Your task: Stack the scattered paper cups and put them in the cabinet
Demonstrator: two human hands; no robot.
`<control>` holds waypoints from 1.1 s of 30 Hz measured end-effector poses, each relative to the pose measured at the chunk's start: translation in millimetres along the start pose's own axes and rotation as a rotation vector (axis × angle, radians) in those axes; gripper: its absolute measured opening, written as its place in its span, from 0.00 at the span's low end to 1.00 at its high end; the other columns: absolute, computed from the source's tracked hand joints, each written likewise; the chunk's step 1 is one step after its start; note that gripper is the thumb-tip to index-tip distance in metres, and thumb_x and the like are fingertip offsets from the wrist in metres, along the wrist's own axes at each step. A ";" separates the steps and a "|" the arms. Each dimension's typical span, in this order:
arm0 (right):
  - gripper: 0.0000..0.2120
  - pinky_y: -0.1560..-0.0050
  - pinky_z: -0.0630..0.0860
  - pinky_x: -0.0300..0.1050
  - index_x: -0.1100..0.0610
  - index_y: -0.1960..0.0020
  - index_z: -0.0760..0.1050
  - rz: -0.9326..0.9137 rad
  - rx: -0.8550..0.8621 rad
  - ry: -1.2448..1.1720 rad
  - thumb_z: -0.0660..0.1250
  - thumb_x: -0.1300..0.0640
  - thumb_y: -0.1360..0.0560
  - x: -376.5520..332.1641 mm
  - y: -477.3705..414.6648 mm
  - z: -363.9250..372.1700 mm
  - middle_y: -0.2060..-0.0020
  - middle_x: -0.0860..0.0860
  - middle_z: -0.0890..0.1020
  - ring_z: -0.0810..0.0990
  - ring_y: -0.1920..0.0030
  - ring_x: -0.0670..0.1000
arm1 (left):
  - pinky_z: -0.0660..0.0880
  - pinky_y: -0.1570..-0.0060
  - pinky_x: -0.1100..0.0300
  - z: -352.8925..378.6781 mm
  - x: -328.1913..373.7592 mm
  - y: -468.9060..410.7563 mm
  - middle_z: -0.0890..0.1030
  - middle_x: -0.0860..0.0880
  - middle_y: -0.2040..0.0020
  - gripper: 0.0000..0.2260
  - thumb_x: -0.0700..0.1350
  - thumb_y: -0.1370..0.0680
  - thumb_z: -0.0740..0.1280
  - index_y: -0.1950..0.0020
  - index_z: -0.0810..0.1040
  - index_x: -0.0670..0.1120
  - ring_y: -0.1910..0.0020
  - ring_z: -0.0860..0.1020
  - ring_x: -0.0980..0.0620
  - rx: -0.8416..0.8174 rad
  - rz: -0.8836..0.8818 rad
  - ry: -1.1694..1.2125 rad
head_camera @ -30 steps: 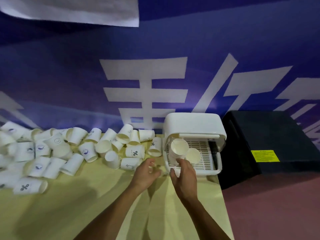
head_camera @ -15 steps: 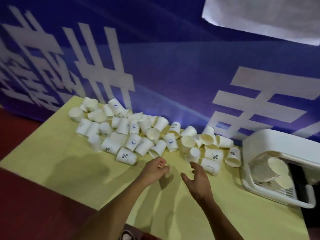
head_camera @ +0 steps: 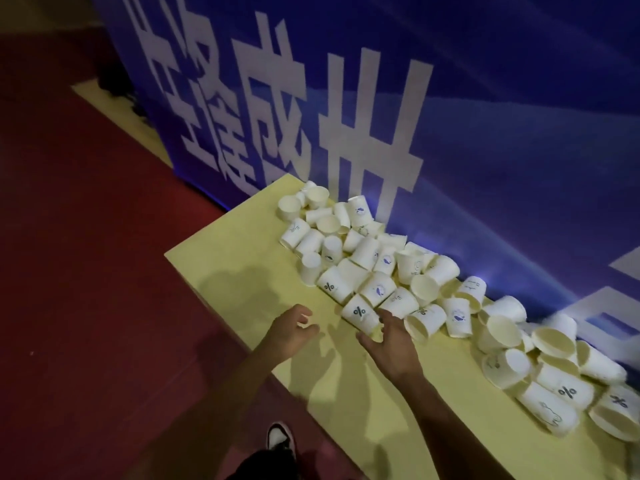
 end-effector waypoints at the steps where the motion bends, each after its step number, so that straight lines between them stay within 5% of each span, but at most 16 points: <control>1: 0.32 0.39 0.73 0.50 0.56 0.26 0.67 -0.003 -0.010 0.018 0.73 0.46 0.25 -7.3 -5.6 8.3 0.33 0.55 0.75 0.75 0.34 0.56 | 0.74 0.51 0.62 -6.2 -7.4 -7.0 0.79 0.47 0.46 0.17 0.48 0.25 0.73 0.40 0.76 0.46 0.47 0.79 0.49 0.005 -0.019 -0.006; 9: 0.34 0.42 0.75 0.53 0.55 0.26 0.68 0.173 0.040 0.196 0.74 0.47 0.28 -13.7 -59.4 46.3 0.38 0.58 0.76 0.75 0.41 0.59 | 0.74 0.41 0.56 -36.3 -22.6 -101.3 0.69 0.43 0.34 0.32 0.48 0.27 0.75 0.26 0.66 0.51 0.41 0.76 0.48 -0.064 -0.026 0.056; 15: 0.32 0.42 0.76 0.56 0.50 0.27 0.67 0.357 0.057 0.309 0.73 0.47 0.28 1.9 -75.6 64.6 0.39 0.56 0.75 0.75 0.42 0.58 | 0.67 0.44 0.61 -36.4 -3.0 -166.5 0.68 0.45 0.36 0.38 0.45 0.28 0.75 0.23 0.60 0.54 0.43 0.68 0.51 -0.086 0.075 0.008; 18: 0.29 0.44 0.76 0.55 0.53 0.31 0.71 0.393 0.082 0.350 0.74 0.48 0.28 8.3 -73.5 73.6 0.38 0.55 0.76 0.74 0.41 0.59 | 0.69 0.38 0.57 -26.9 -0.6 -182.6 0.67 0.43 0.34 0.39 0.49 0.28 0.76 0.22 0.59 0.58 0.40 0.68 0.48 -0.140 0.096 -0.027; 23: 0.27 0.47 0.74 0.52 0.52 0.33 0.72 0.440 0.088 0.352 0.74 0.49 0.29 12.5 -68.1 81.3 0.40 0.52 0.78 0.75 0.42 0.58 | 0.70 0.34 0.52 -21.2 -2.0 -190.8 0.67 0.45 0.35 0.35 0.50 0.28 0.76 0.25 0.64 0.59 0.35 0.68 0.46 -0.159 0.116 -0.042; 33: 0.26 0.52 0.74 0.52 0.54 0.38 0.74 0.428 0.176 0.329 0.74 0.44 0.31 14.2 -52.0 66.3 0.49 0.53 0.81 0.79 0.50 0.60 | 0.71 0.48 0.55 -50.5 6.1 -180.5 0.75 0.46 0.43 0.23 0.46 0.29 0.76 0.37 0.72 0.51 0.44 0.73 0.45 0.004 0.206 -0.039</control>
Point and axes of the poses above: each hand's wrist, its own y-axis away from the middle knuckle, its own z-axis out of the palm, x = y × z, the point moved 4 cm from there along -y, towards the middle knuckle
